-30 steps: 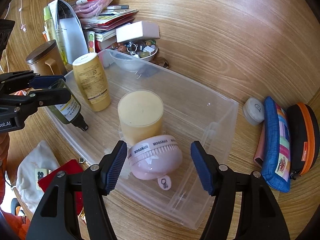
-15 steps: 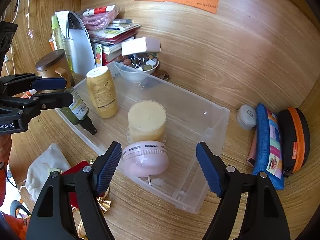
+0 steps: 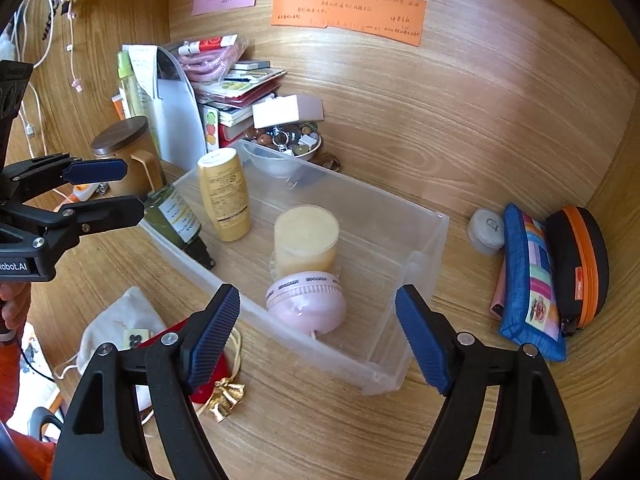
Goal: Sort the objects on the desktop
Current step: 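Withdraw both open tools from the bin, then grasp the white dotted tile on the cloth pouch with the left tool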
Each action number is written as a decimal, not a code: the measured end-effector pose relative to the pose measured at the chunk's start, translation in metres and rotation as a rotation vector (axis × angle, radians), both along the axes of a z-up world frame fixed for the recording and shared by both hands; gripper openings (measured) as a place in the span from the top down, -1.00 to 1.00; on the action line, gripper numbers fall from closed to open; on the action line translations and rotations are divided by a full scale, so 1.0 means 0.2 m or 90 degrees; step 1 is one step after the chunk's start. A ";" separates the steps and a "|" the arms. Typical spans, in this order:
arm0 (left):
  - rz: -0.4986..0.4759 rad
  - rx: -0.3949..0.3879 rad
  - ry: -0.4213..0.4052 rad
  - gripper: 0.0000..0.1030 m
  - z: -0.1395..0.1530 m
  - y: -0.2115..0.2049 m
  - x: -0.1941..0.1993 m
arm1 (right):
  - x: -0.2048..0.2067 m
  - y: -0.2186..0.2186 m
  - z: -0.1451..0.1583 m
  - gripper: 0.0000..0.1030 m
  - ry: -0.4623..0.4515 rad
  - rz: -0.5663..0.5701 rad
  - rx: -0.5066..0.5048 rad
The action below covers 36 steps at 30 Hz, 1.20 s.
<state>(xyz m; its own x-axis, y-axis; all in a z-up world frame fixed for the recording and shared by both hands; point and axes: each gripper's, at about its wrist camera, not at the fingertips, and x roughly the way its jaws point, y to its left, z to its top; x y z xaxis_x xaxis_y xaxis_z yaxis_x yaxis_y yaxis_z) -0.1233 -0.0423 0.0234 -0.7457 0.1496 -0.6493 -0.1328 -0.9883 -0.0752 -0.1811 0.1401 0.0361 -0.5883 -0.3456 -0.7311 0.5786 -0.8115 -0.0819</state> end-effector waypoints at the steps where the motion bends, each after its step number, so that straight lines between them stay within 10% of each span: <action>1: 0.002 -0.005 0.003 -0.42 0.00 0.00 0.02 | 0.01 0.00 0.01 -0.51 0.002 0.001 -0.004; 28: -0.055 -0.028 -0.084 -0.63 -0.27 0.12 0.32 | 0.35 0.04 -0.20 -0.58 -0.050 0.047 -0.077; 36: -0.112 -0.060 -0.098 -0.17 -0.32 0.22 0.27 | 0.33 0.06 -0.28 -0.58 -0.081 0.042 -0.069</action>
<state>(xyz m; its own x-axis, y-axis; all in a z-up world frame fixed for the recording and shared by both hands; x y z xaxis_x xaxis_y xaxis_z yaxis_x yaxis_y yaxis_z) -0.0688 0.0014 -0.0405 -0.6053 0.2017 -0.7700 -0.2977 -0.9545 -0.0160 -0.1146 0.1526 -0.0200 -0.4676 -0.4604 -0.7546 0.6305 -0.7720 0.0803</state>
